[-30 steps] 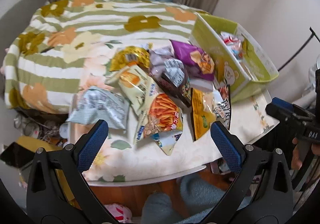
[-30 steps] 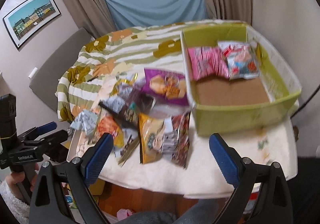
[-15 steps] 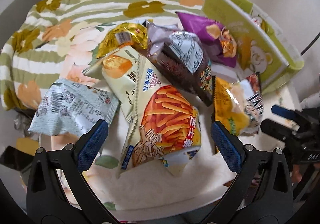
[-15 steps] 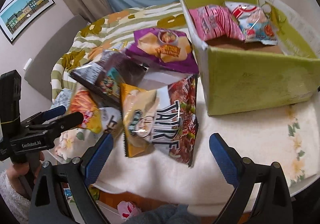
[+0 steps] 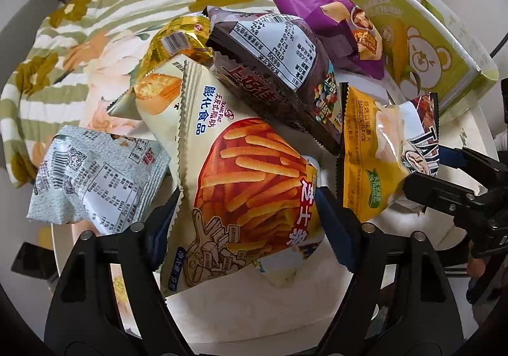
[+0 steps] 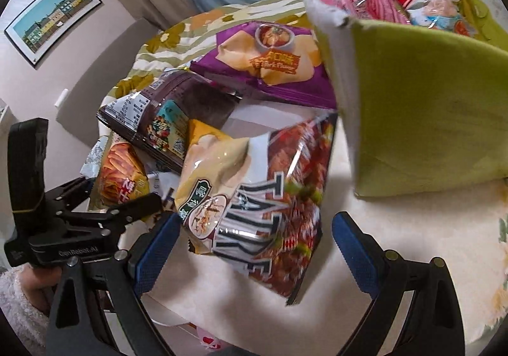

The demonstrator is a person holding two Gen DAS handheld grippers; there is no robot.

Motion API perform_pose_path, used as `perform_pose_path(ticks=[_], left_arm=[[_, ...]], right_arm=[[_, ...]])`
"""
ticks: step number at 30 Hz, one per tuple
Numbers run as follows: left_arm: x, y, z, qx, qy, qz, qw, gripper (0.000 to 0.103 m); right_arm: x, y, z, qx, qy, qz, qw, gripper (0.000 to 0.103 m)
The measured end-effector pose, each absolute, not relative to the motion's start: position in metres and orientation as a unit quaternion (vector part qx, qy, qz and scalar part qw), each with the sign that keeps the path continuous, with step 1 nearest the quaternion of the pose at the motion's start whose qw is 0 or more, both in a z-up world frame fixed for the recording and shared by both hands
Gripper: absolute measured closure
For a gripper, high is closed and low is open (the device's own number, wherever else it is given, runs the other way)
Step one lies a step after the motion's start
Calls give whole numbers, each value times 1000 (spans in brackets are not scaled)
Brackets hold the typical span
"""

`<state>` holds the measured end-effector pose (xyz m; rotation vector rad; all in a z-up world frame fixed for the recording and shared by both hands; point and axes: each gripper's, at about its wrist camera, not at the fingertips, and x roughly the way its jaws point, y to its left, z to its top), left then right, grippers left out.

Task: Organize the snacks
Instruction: 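Grasp the orange stick-snack bag with the left tool while the right grasps the TATRE bag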

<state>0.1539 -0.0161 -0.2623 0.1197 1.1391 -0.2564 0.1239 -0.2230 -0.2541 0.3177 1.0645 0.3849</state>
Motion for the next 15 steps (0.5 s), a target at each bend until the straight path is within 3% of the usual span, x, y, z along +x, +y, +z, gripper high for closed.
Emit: perform_pose_path(ticks=[11,13,15], left_arm=[[145,-9,-260,47,543,-120,830,32],[143,-6,-260,43,544,-119,829,32],[142,-3,-261,40,545,-119,829,32]], right_arm=[[133,-209,-266,145,504,192,830,7],[133,-209,-263,140,501,191,832,11],[132,-205,-261,128,501,191,835,24]])
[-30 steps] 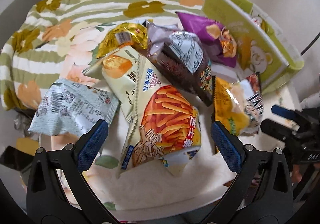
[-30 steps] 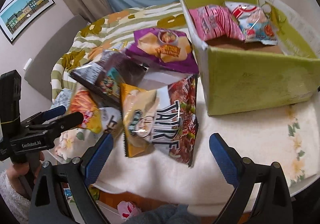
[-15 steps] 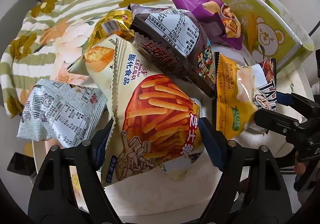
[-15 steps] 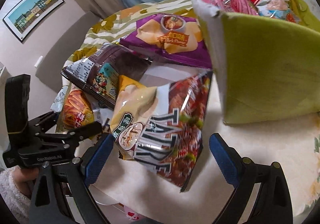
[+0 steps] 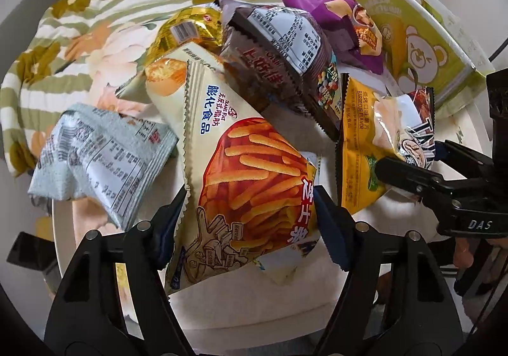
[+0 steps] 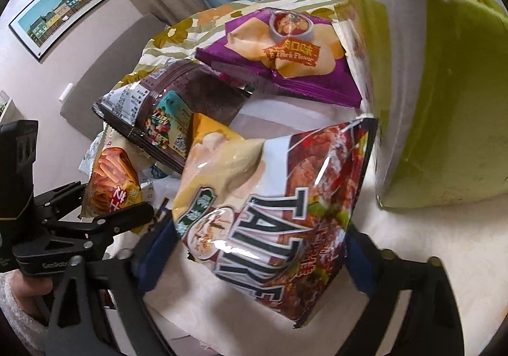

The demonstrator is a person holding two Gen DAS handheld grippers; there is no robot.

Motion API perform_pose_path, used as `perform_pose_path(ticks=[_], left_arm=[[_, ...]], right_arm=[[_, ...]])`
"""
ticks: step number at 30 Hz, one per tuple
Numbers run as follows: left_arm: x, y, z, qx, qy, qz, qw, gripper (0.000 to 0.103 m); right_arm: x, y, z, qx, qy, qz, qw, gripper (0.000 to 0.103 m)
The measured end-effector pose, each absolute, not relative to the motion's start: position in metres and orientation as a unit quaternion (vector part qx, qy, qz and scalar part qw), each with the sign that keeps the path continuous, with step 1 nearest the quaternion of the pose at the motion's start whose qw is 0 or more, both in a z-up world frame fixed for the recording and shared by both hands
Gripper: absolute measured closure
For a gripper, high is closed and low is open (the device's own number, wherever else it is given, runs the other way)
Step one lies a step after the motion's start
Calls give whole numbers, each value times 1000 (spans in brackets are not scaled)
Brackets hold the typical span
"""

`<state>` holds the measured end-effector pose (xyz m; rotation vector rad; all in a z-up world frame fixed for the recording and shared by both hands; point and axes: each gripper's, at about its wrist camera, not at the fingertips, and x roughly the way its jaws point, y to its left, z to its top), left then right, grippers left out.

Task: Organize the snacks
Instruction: 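Grasp the orange stick-snack bag with the left tool while the right grasps the TATRE bag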

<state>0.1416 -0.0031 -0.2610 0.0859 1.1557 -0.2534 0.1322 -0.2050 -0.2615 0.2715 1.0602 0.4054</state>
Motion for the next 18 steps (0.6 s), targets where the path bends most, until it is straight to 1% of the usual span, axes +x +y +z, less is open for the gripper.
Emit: perform_pose_path(ticks=[7,10,14,17,18], left_arm=[[135,0,-255,33,540,-123,832,35],[132,1,-250,32,537,-126,834,41],[127,6,-244,24,536,-126,834,44],[122,11,-238,10,532,-131,836,49],[121,12,-236,5,531,-132,837,54]], right_arm=[[125,-200,-255,112,498,176,842,36],[121,-197,-251,107,499,171,843,38],[116,-195,-243,105,498,165,845,38],[113,-194,-236,107,497,160,846,38],[112,-194,-233,108,496,160,847,38]])
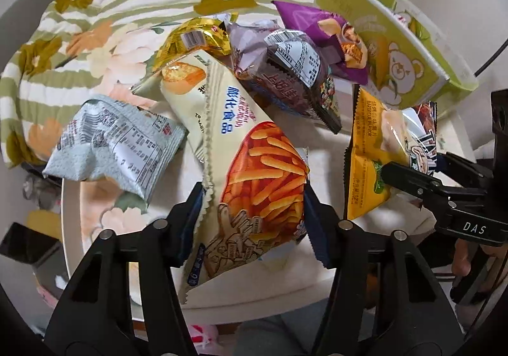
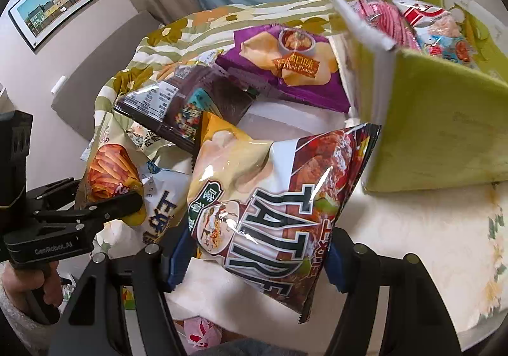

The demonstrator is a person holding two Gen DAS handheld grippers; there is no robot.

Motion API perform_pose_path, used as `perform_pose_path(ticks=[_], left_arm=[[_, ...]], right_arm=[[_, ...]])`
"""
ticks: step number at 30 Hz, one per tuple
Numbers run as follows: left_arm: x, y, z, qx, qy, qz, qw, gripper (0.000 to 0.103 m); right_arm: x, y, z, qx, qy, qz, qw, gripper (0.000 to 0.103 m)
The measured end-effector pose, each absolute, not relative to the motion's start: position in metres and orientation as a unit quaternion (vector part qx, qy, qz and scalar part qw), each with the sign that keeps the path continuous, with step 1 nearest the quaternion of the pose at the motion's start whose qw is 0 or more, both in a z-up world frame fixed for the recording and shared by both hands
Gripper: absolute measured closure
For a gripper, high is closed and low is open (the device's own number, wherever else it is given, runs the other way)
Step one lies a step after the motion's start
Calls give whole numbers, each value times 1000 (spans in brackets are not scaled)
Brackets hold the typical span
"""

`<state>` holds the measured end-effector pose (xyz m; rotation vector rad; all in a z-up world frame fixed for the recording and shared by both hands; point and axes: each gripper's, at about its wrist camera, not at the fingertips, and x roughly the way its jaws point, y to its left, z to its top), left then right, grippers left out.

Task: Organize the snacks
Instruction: 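Grasp the orange stick-snack bag with the left tool while the right grasps the TATRE bag, then lower both bags into the green box and open both tools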

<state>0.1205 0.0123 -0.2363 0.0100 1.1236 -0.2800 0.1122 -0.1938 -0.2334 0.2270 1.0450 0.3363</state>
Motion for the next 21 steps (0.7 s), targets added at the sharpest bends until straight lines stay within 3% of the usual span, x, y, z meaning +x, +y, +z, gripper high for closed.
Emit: perform_pose_path(ticks=[10,21], left_arm=[[104,28,-202,-21,504,-136,853,55],[102,20,-105,-32,427,-189,883,55]], right_arm=[[95,-191,-212,101,476,159,859,38],[74,-209,-138,99,432,131,887,38]])
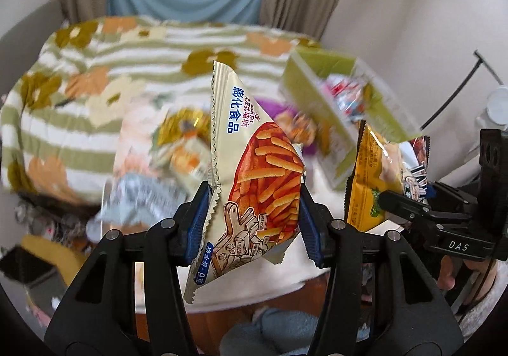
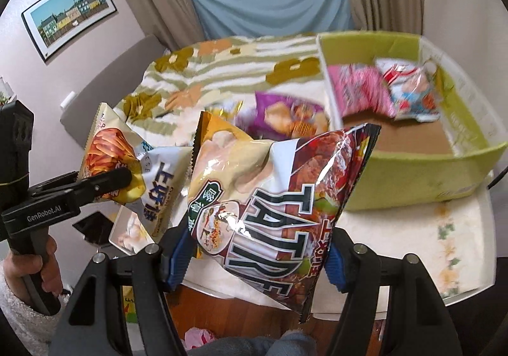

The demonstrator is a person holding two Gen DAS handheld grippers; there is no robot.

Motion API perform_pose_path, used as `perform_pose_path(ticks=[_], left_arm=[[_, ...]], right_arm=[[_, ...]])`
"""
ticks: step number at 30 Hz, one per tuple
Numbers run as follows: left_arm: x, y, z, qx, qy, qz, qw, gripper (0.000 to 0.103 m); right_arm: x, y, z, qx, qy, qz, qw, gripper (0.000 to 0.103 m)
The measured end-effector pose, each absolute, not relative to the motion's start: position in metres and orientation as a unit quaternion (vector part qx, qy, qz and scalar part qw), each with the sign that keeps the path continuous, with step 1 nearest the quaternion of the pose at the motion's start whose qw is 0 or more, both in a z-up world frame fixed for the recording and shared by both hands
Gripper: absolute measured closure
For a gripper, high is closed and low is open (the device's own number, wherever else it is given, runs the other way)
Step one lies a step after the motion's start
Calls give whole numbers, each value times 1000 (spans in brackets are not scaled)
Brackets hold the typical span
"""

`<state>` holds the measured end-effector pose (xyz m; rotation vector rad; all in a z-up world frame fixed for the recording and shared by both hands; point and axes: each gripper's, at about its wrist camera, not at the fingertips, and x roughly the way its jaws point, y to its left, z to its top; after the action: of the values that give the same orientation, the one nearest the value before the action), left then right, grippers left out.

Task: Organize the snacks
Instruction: 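Lower both bags into the green box and open both tools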

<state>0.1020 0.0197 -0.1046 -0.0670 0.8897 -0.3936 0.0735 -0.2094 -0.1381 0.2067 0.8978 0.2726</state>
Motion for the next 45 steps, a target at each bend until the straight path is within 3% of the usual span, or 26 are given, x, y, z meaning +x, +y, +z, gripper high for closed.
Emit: perform_pose_path(ticks=[7,13,28,30,32,33,34,45], left_arm=[[131,-29,-60,-18,386,-237,891,55],[162,-95,-54,-21,386,-261,884,55],[240,-261,-134,-20,464,-248,850,55],[245,-271,-143,-14,475,-227,850,48],[248,-276,-150,-1,486,-194,852,24],[247,-274,-151,1,487,-183,854,5],[245,-272,-151,1,483,-171,859,1],[214,-248,-123,39,442,-118,888,1]], right_arm=[[85,-251,-92,109,398,95,906,38],[108,-304,-77,110,392,53,912,38],[160,-415,-109,73,432,39,898,38],[168,-424,-114,74,441,45,893,38],[171,-429,-117,71,447,51,890,38],[174,-433,-118,69,451,54,888,38],[175,-434,-119,68,453,56,887,38],[192,-435,-124,68,459,98,881,36]])
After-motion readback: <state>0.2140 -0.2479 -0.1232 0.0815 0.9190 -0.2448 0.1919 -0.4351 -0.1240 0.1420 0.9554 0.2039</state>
